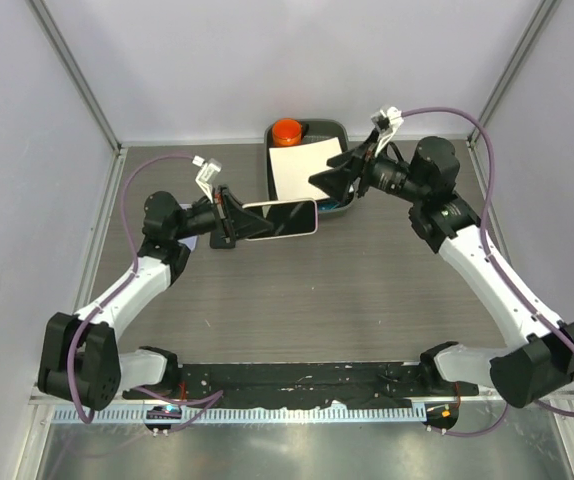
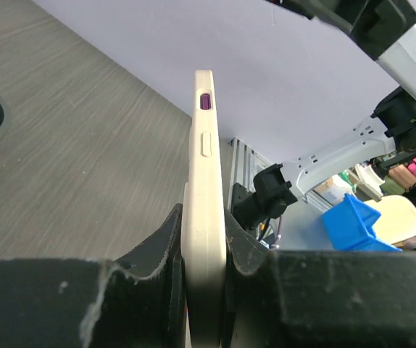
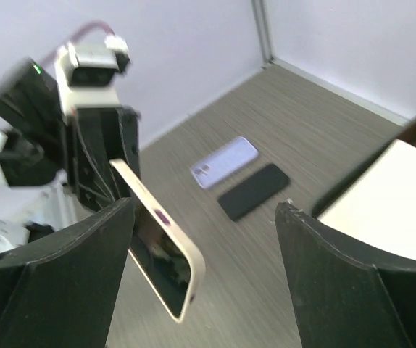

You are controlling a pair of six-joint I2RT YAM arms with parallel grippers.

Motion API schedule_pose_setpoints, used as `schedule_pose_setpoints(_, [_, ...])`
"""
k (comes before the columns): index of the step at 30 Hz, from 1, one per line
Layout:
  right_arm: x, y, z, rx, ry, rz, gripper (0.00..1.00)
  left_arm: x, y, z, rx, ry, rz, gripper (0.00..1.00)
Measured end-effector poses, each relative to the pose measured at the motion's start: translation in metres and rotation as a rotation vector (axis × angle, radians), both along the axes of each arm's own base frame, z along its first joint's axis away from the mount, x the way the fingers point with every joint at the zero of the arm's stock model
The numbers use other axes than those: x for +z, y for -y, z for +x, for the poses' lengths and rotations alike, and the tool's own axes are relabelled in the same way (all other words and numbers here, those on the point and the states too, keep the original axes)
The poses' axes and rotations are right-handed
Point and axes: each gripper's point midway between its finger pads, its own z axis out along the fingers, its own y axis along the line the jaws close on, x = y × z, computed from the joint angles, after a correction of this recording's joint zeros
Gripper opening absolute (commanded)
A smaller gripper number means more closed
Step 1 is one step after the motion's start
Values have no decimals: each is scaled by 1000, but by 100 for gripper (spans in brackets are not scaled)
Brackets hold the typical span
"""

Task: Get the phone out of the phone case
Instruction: Pick up the phone at the center of the board.

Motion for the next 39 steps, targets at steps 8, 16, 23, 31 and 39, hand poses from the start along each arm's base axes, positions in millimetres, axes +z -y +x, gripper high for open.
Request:
schedule_pose_setpoints(8, [-1, -19, 24, 148, -204, 348, 71, 11, -4, -7, 31, -8, -50, 0])
schedule_pose_setpoints(16, [-24, -25, 19, 211, -326, 438, 71, 20, -6, -11, 53, 18, -93, 0])
schedule_pose_setpoints(23, [-9, -24, 6, 261, -298, 484, 69, 16, -11, -1, 107, 2, -103, 0])
schedule_pose_setpoints(31, [-7, -35, -6, 303, -316, 493, 61, 17, -14, 2, 128, 5, -110, 0])
schedule_pose_setpoints(39, [-8, -37, -7, 314, -336, 507, 55, 14, -14, 2, 129, 1, -108, 0])
